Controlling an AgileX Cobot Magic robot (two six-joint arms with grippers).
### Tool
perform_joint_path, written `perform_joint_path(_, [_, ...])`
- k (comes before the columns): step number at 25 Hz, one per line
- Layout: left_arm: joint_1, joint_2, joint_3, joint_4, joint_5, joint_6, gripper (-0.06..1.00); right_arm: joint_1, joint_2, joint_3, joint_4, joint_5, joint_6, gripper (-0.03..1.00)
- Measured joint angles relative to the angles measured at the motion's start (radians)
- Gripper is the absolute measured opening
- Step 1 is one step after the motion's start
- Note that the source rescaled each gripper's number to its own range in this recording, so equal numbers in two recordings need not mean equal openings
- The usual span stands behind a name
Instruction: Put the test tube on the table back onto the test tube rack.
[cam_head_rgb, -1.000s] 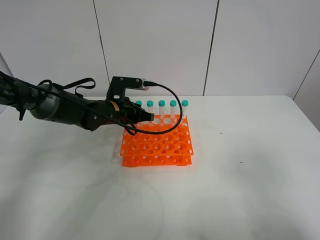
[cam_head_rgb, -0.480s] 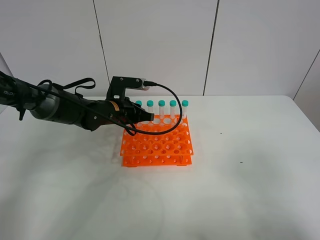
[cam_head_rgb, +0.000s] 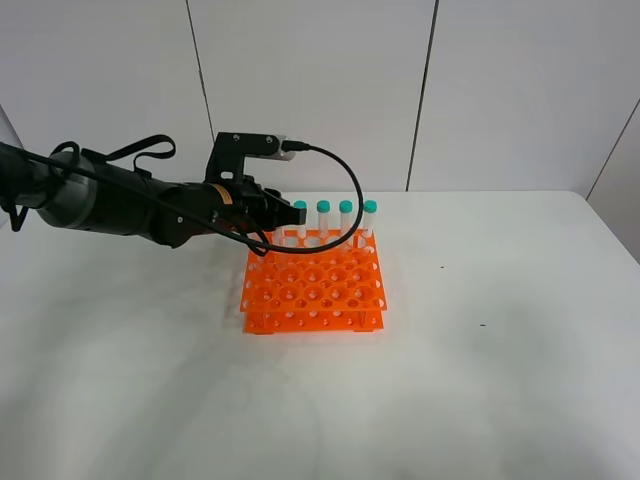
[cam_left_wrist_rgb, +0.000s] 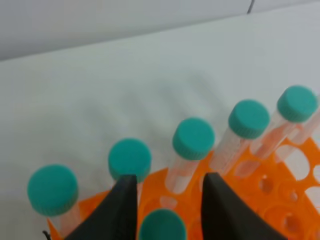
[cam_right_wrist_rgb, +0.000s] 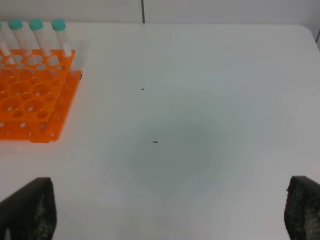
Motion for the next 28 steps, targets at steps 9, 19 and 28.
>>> perform_joint_path(9, [-0.027,-0.120,0.000,0.024,0.033,0.000,0.46,0.000,0.000,0.000,0.000,0.000,0.000,1.00])
perform_joint_path(19, [-0.024,-0.343,-0.008,0.011,0.601,-0.013,0.91,0.000,0.000,0.000,0.000,0.000,0.000,1.00])
perform_joint_path(28, [0.104,-0.229,-0.087,-0.103,1.178,0.217,0.95,0.000,0.000,0.000,0.000,0.000,0.000,1.00])
